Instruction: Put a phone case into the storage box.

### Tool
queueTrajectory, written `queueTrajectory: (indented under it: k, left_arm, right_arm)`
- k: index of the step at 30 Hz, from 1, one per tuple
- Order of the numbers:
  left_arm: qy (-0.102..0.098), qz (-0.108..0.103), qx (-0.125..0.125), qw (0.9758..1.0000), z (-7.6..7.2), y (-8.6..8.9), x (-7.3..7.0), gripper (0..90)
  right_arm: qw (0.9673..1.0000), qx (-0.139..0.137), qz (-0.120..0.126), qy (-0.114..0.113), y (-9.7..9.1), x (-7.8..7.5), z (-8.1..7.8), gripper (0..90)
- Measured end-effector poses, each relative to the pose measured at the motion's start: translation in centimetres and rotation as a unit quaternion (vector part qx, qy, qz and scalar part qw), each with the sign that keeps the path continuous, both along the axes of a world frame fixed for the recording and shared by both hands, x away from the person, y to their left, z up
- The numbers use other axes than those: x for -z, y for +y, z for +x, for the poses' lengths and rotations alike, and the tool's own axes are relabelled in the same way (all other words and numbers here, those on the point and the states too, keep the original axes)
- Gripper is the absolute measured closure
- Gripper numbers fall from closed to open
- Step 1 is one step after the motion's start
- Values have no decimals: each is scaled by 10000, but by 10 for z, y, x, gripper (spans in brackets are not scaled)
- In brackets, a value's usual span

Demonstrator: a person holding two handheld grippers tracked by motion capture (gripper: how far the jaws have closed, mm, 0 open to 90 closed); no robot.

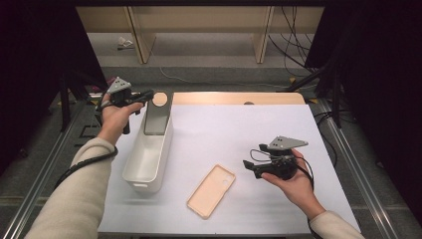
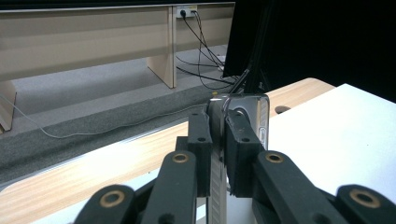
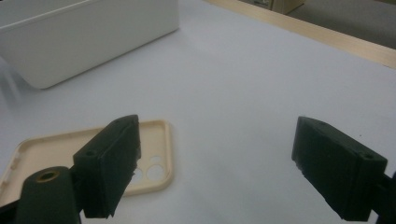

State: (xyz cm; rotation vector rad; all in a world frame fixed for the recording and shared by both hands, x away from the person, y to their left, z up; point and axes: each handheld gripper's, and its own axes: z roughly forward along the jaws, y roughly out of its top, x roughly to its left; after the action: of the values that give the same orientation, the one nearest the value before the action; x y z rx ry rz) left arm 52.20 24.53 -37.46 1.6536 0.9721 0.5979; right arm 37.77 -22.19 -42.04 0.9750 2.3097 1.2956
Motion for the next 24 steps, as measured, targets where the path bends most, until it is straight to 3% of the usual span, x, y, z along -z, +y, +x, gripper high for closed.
queueTrajectory:
  k: [24]
  left_arm:
    - [95, 86, -23, 9999, 2, 0, 10, 814]
  right_arm:
    - [10000, -22, -2, 39, 0, 0, 0, 164]
